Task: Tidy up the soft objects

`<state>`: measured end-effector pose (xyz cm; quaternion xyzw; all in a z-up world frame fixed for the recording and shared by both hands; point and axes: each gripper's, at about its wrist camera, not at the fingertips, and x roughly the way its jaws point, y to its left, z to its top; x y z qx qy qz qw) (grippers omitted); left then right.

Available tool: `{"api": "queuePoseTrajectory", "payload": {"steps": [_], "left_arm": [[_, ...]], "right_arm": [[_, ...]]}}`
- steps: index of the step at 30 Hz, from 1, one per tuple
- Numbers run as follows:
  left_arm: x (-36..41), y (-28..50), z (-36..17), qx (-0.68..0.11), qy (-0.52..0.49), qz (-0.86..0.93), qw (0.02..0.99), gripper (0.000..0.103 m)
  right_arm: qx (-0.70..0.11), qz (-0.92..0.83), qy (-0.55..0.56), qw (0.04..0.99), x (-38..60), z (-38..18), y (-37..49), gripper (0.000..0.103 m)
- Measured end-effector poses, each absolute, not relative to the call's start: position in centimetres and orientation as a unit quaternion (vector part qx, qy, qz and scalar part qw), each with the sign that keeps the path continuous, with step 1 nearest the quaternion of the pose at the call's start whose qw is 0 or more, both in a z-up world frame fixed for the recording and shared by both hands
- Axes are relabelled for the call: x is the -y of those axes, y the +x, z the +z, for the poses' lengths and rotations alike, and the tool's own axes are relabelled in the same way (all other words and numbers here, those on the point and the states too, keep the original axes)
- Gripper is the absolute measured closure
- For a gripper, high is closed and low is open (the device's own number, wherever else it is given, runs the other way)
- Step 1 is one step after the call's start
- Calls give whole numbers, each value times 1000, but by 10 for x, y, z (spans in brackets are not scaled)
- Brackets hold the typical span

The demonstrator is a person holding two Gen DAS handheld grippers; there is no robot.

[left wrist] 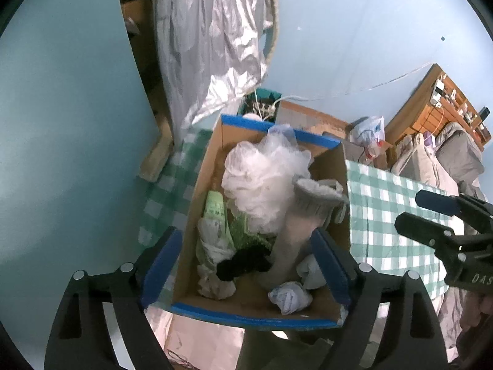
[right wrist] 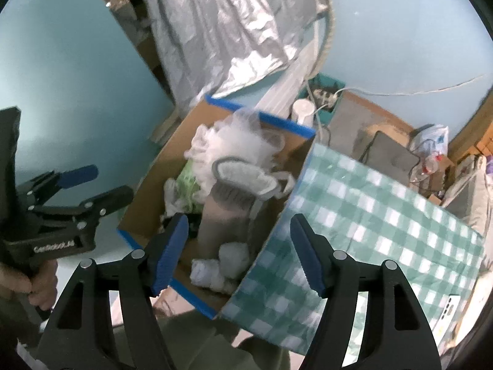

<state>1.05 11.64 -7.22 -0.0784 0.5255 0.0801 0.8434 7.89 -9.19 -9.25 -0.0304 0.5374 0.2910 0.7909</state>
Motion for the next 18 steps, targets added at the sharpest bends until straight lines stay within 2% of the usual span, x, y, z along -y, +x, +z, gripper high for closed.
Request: {"api": "queuePoseTrajectory", "payload": {"steps": [10, 18], "left_arm": [[-102, 11, -37, -498, -60, 83, 861, 16], [-80, 9, -12, -473, -51, 69, 877, 9]], "right_arm": [[-501, 263, -17, 824, 117, -61, 79, 33], [-458, 228, -14, 859, 138, -31, 77, 33]]}}
